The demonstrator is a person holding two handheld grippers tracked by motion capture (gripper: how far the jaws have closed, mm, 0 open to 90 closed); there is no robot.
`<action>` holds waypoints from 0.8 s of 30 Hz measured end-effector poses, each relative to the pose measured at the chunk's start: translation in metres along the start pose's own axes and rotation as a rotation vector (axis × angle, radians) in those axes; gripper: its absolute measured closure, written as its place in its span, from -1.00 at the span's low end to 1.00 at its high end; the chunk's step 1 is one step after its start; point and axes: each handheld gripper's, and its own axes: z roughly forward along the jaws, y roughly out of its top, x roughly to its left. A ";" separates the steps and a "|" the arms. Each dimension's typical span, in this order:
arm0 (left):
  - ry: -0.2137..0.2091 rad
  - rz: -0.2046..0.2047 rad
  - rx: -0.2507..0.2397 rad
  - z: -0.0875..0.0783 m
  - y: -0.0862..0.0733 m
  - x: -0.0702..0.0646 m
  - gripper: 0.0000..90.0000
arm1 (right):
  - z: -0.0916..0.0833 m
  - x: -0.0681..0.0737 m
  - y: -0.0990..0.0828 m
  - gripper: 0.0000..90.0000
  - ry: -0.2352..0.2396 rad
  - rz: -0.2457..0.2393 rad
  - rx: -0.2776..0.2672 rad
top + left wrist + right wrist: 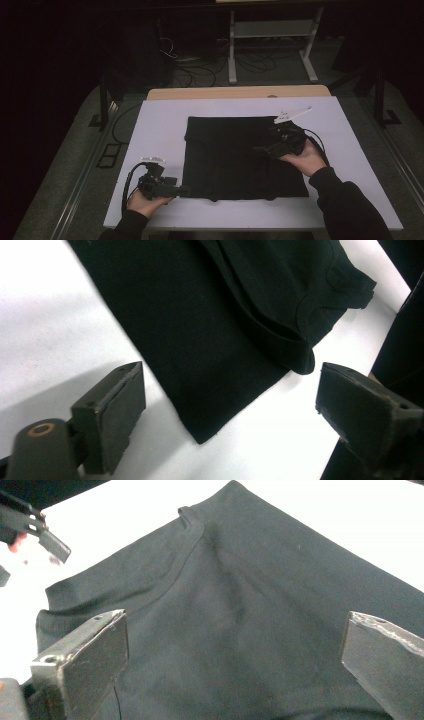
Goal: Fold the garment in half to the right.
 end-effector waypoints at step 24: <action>0.004 -0.007 0.049 0.013 0.003 0.002 -0.32 | 0.033 0.003 0.029 -1.00 0.011 -0.011 -0.020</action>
